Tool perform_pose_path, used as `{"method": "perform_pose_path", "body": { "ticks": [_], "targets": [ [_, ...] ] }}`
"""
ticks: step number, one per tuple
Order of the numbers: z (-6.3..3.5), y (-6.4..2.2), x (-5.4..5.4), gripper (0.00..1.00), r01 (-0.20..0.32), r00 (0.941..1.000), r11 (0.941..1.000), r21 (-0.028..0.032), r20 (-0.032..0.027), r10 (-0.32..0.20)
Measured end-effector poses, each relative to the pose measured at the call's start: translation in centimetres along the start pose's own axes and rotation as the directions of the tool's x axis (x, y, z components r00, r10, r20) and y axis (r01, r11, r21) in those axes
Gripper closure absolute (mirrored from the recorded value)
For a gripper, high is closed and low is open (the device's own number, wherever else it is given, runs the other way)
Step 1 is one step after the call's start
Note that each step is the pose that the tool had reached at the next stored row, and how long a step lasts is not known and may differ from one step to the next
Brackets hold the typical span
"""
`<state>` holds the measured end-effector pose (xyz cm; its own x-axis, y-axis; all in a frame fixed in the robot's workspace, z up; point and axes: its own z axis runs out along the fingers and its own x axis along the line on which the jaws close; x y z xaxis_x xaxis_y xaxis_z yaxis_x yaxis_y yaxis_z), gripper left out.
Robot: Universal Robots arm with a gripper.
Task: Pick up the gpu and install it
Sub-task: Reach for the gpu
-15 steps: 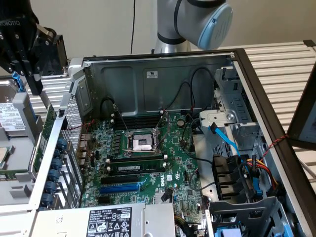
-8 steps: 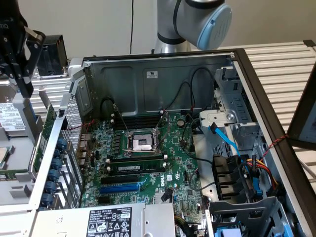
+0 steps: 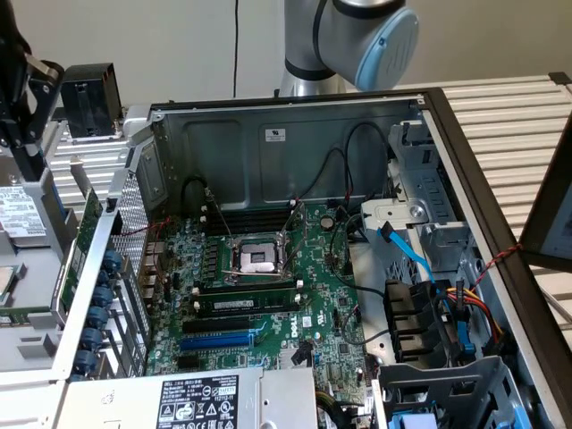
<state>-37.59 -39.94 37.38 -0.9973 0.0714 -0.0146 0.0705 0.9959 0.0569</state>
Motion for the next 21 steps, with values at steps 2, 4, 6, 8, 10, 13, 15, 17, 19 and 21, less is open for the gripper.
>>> {"method": "perform_pose_path", "body": {
  "ticks": [2,4,6,8,10,13,15,17,19,21],
  "targets": [
    [0.06,-0.07,0.9,0.89,0.0,1.0,1.0,-0.0003,0.0013,0.0],
    [0.09,-0.13,1.7,0.89,0.0,1.0,1.0,-0.0003,0.002,0.0],
    [0.08,-0.16,2.2,0.89,0.0,1.0,1.0,-0.0003,0.0019,0.0],
    [0.11,0.04,2.6,0.89,0.0,1.0,1.0,-0.0004,0.002,0.0],
    [0.15,0.58,2.8,0.89,0.0,1.0,1.0,0.0006,0.002,0.0],
    [0.19,1.05,3.2,0.89,0.0,1.0,1.0,0.0018,0.0022,0.0],
    [0.17,1.02,3.8,0.89,0.0,1.0,1.0,0.0019,0.0021,0.0],
    [0.17,0.99,4.2,0.89,0.0,1.0,1.0,0.0018,0.0021,0.0],
    [0.16,0.99,4.2,0.89,0.0,1.0,1.0,0.0018,0.002,0.0],
    [0.17,0.99,4.2,0.89,0.0,1.0,1.0,0.0017,0.002,0.0]
  ]
}}
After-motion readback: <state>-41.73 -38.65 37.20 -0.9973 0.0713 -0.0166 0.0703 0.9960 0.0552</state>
